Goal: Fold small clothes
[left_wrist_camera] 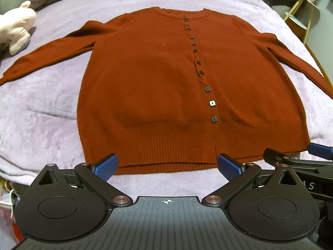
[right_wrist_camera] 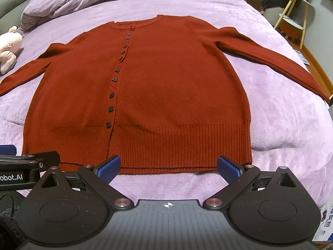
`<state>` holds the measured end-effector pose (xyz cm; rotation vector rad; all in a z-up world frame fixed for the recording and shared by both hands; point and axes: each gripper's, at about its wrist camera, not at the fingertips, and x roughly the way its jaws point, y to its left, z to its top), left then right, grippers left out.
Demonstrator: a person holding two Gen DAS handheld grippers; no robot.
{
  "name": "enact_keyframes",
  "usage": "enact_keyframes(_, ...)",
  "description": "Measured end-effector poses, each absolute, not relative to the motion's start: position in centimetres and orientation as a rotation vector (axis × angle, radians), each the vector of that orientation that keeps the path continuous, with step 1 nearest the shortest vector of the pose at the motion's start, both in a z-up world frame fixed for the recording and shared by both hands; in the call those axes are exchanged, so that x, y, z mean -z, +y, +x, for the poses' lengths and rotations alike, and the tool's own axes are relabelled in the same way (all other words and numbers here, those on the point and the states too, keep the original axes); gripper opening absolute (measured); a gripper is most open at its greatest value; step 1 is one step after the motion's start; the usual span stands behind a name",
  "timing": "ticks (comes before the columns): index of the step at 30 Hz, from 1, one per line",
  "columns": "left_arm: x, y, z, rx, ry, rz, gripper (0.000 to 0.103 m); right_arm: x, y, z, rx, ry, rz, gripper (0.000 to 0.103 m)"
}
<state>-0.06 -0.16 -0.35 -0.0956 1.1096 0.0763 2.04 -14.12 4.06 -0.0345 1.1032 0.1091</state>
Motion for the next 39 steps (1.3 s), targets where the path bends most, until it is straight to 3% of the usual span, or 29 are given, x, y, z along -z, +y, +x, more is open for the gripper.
enact_keyframes(39, 0.58, 0.39, -0.01, -0.083, 1.122, -0.116, 0.103, -3.86, -14.13, 1.86, -0.099, 1.098, -0.040, 0.099)
